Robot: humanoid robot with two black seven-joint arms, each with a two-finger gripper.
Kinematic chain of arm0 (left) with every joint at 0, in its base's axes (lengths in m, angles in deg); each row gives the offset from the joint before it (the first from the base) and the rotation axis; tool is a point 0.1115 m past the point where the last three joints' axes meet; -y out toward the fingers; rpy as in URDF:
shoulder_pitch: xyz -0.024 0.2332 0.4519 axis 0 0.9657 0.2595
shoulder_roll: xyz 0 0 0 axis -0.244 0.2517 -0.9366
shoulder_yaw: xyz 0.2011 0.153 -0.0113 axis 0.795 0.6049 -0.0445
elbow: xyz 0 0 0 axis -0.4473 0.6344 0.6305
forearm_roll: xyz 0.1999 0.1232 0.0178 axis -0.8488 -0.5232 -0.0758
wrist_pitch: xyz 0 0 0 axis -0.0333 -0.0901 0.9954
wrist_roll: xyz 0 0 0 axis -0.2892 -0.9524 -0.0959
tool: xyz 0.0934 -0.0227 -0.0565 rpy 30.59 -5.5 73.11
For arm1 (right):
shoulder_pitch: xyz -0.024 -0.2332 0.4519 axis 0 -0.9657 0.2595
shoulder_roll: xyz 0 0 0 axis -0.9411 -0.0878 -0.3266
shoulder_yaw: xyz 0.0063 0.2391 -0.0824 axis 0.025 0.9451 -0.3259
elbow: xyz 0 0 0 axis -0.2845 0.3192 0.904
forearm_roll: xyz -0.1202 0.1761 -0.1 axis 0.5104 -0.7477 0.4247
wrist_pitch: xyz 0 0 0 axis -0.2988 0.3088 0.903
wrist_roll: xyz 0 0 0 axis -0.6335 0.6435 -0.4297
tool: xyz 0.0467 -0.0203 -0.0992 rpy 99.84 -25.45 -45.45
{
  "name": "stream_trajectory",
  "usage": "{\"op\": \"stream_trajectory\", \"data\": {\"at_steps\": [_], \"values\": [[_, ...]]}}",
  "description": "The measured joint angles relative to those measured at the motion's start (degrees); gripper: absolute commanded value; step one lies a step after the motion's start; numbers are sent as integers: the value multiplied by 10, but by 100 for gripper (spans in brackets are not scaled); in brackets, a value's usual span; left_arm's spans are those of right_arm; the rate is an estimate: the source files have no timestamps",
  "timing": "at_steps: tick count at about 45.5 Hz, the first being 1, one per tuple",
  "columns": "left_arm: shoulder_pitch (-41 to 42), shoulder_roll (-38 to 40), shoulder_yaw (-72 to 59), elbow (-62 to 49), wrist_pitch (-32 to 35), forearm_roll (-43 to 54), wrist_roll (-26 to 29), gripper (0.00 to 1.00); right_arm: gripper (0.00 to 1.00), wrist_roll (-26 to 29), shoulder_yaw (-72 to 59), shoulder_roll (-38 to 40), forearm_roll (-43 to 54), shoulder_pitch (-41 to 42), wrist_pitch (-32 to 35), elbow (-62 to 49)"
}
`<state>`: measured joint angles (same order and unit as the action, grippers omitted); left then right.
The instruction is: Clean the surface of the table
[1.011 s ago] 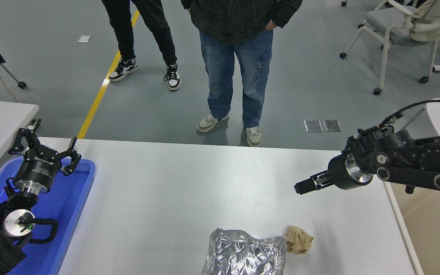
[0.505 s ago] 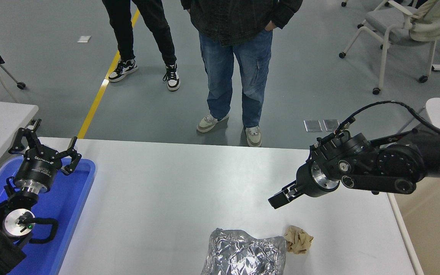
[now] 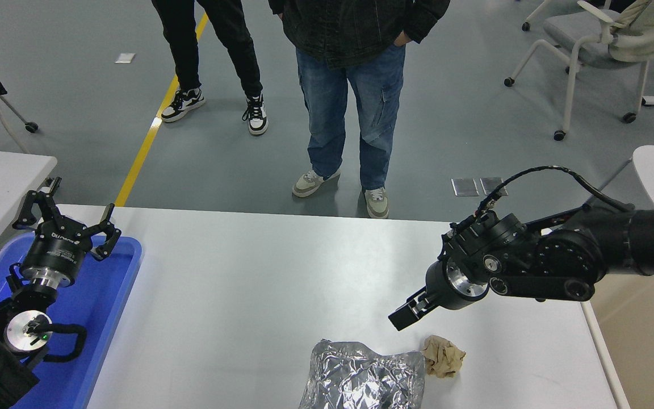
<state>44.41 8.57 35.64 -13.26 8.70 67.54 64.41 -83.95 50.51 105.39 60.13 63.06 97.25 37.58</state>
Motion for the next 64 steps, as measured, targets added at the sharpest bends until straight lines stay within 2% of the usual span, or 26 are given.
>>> {"op": "stream_trajectory", "data": {"at_steps": [17, 31, 48, 64], "values": [[0, 0, 0, 0, 0, 0, 0, 100, 99, 1, 7, 174, -6, -45, -1, 66], [0, 0, 0, 0, 0, 0, 0, 100, 99, 0, 17, 262, -7, -90, -4, 90], [0, 0, 0, 0, 0, 0, 0, 100, 99, 0, 74, 286, -6, -119, -2, 157], [0, 0, 0, 0, 0, 0, 0, 100, 99, 0, 94, 239, -7, -122, -2, 174]]}}
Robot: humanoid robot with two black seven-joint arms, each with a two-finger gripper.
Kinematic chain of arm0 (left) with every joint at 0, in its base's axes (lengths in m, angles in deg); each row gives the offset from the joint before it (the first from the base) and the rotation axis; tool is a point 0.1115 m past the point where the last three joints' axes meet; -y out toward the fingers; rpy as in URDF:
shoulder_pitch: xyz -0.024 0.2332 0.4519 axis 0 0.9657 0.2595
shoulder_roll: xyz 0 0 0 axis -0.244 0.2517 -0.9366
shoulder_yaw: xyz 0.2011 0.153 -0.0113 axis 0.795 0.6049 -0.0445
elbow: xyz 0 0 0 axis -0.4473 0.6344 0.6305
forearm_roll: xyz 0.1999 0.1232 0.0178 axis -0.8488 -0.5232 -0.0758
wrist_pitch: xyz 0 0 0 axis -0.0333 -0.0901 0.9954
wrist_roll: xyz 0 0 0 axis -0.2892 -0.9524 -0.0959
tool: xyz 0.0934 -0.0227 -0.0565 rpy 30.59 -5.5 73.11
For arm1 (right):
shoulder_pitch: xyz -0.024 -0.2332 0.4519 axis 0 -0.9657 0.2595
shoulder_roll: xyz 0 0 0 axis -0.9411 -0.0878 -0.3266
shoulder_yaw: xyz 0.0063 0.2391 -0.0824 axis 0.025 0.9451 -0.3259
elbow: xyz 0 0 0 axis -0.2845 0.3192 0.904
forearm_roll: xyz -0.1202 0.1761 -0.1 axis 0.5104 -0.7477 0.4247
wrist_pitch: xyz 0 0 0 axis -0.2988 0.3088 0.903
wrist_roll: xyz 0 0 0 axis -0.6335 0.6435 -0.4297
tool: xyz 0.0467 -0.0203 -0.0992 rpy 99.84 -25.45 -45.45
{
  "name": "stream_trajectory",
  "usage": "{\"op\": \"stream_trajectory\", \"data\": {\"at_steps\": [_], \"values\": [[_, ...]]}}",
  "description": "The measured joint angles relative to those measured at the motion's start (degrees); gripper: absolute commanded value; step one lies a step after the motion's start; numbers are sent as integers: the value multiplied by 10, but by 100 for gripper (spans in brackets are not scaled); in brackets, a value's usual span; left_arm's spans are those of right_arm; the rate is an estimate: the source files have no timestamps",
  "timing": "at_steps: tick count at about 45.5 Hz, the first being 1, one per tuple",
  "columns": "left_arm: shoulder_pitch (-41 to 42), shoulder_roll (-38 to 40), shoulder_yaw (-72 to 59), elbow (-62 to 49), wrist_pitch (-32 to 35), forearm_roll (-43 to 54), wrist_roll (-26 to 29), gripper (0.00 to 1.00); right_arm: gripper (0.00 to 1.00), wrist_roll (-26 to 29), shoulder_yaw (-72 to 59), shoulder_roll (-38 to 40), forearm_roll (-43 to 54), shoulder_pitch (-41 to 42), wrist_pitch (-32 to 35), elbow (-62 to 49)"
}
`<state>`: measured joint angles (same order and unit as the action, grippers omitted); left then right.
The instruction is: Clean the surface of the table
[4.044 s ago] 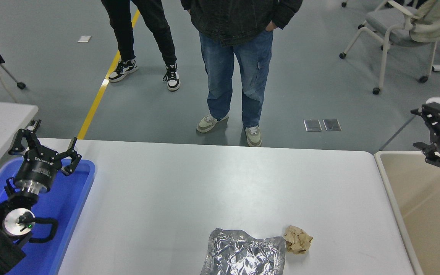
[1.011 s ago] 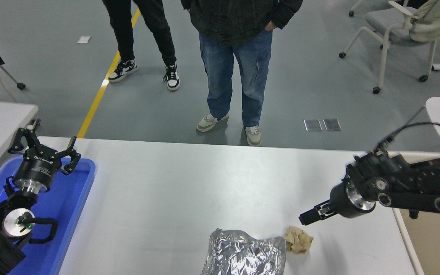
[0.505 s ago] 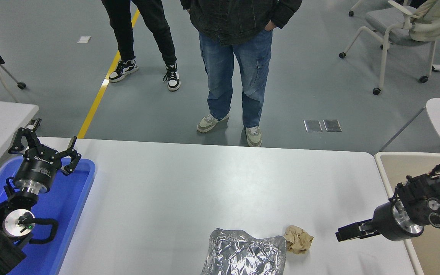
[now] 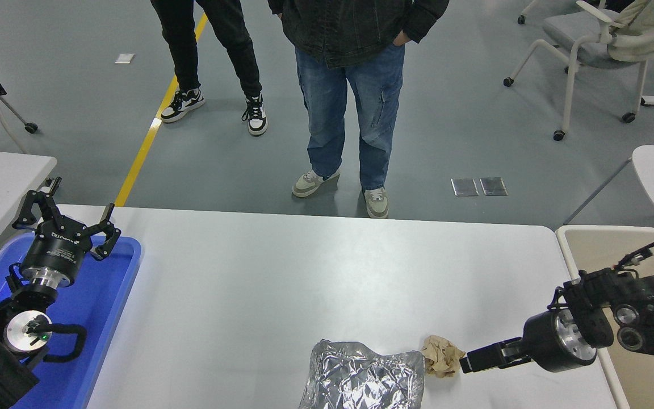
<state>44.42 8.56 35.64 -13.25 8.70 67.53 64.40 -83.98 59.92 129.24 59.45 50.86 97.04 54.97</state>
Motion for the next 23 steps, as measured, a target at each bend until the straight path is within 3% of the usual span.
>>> {"op": "stream_trajectory", "data": {"at_steps": [23], "values": [[0, 0, 0, 0, 0, 0, 0, 100, 99, 2, 2, -79, 0, -33, 0, -44]]}}
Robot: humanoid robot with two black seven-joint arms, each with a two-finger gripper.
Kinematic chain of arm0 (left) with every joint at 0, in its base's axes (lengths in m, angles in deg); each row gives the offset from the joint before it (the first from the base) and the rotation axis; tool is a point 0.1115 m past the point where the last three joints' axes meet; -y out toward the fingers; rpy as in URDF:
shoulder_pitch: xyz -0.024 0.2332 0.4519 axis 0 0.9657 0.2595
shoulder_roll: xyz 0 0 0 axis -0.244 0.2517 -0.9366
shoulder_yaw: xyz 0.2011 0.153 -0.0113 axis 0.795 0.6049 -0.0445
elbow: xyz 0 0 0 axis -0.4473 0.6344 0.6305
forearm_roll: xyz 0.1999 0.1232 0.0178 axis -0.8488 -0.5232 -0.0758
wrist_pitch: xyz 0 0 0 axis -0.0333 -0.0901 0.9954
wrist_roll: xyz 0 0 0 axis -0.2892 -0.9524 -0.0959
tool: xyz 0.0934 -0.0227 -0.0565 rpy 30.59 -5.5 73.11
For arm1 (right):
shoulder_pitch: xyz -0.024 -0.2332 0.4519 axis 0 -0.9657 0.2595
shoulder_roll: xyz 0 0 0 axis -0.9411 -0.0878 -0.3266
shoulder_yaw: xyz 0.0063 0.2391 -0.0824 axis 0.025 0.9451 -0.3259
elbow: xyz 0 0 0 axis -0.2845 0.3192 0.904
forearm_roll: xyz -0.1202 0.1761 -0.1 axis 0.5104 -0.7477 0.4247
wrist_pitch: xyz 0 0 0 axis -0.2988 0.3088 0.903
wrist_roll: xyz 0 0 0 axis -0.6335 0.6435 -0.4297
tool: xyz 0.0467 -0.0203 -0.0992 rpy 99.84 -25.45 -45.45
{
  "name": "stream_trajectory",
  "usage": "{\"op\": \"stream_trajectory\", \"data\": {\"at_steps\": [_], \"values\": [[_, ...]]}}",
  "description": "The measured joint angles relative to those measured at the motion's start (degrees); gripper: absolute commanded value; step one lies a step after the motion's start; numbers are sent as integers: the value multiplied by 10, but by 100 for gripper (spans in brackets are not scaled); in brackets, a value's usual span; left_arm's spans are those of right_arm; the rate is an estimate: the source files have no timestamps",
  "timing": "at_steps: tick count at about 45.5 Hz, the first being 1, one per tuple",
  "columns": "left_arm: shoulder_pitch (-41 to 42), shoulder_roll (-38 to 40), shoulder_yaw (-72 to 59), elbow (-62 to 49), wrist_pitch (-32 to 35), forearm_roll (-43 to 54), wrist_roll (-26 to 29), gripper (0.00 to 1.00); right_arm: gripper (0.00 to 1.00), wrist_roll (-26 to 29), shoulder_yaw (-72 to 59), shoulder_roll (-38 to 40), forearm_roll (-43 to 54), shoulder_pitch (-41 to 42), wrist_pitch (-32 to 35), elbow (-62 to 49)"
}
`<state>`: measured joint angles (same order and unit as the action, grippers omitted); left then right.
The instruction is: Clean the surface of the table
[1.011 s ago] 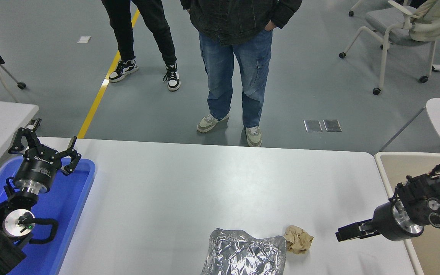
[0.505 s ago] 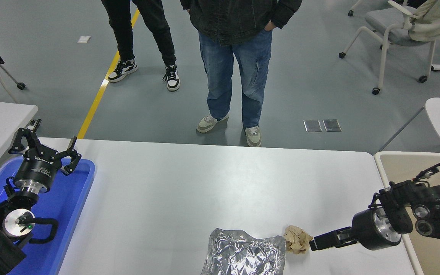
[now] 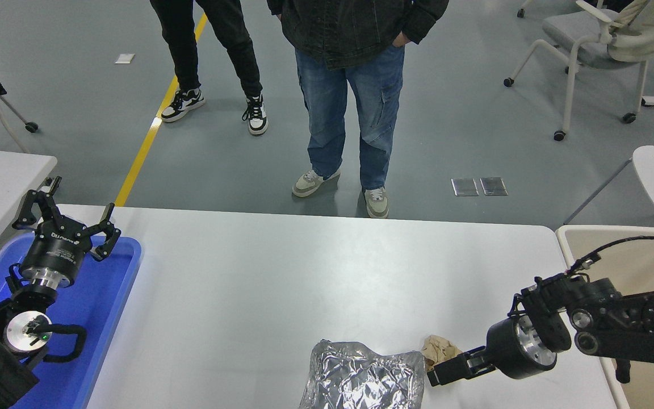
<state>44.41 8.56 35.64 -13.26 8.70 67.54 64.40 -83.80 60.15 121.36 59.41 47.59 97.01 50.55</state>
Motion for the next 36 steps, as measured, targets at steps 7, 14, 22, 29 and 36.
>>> {"op": "stream_trajectory", "data": {"at_steps": [7, 14, 22, 29, 36], "values": [[0, 0, 0, 0, 0, 0, 0, 100, 99, 1, 2, -9, 1, -17, -1, -10], [0, 0, 0, 0, 0, 0, 0, 100, 99, 2, 3, -15, 1, -28, -2, -16], [0, 0, 0, 0, 0, 0, 0, 100, 99, 2, 4, -32, 0, -32, -4, -30], [0, 0, 0, 0, 0, 0, 0, 100, 99, 3, 4, -49, -8, -33, -5, -46], [0, 0, 0, 0, 0, 0, 0, 100, 99, 3, 4, -61, -20, -31, -5, -59]]}}
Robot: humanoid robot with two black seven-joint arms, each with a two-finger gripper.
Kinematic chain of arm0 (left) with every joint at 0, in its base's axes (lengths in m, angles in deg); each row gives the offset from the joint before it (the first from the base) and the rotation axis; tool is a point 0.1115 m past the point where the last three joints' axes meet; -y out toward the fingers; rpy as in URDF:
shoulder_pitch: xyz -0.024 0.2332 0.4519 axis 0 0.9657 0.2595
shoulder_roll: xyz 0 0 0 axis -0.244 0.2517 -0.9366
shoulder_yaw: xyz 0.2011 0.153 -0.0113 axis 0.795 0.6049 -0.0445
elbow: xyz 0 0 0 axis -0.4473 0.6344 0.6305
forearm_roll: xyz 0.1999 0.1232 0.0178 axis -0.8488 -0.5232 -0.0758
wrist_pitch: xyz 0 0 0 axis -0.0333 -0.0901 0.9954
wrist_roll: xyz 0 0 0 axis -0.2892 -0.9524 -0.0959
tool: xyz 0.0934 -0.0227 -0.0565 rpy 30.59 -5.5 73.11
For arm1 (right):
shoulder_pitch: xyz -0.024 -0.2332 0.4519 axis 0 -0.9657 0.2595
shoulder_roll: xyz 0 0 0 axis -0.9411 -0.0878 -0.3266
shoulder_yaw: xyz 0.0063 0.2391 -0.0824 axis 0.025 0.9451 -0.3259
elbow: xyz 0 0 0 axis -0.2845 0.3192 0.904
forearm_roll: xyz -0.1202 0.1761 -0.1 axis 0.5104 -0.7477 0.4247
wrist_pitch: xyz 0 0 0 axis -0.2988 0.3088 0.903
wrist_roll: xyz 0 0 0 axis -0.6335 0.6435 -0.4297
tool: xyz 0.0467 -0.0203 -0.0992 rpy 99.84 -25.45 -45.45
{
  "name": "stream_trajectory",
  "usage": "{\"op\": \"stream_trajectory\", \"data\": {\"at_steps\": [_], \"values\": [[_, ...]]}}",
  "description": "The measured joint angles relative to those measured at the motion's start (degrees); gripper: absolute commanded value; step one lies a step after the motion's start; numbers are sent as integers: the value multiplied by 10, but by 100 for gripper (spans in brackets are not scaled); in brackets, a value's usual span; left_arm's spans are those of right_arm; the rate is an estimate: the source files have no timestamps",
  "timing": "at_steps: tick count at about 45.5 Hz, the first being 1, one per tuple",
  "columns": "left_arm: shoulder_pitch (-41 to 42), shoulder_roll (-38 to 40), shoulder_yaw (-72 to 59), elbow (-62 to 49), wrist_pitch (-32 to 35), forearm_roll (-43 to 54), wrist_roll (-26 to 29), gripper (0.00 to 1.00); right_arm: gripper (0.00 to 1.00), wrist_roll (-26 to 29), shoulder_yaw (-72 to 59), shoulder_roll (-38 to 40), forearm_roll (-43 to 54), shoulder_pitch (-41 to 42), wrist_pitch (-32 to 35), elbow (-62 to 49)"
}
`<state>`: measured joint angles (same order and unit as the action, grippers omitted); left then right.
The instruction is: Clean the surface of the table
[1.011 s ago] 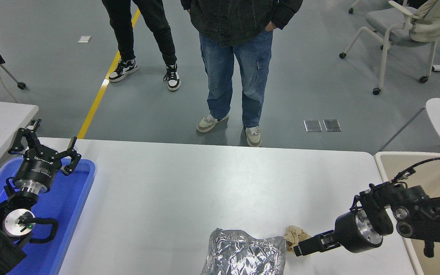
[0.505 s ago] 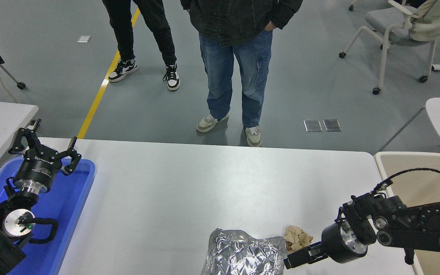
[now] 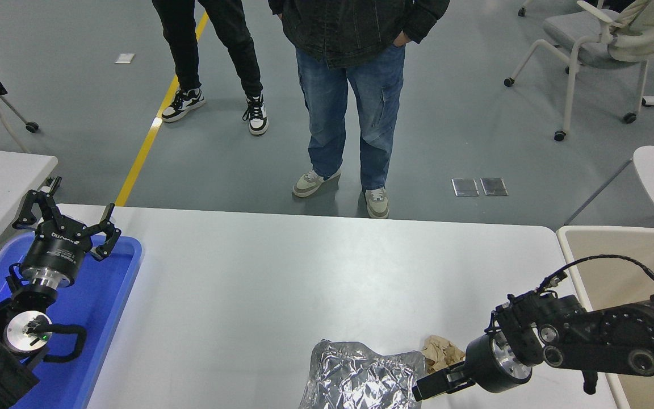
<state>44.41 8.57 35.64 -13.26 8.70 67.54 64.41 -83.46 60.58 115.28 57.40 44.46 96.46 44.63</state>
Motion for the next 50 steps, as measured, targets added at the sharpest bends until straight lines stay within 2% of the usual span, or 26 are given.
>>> {"op": "stream_trajectory", "data": {"at_steps": [30, 41, 50], "values": [[0, 0, 0, 0, 0, 0, 0, 100, 97, 31, -8, -30, -23, -16, 1, -41], [0, 0, 0, 0, 0, 0, 0, 100, 81, 37, -9, -36, -17, -29, 1, -56], [0, 0, 0, 0, 0, 0, 0, 100, 57, 38, -11, -38, 3, -33, 0, -62]]}}
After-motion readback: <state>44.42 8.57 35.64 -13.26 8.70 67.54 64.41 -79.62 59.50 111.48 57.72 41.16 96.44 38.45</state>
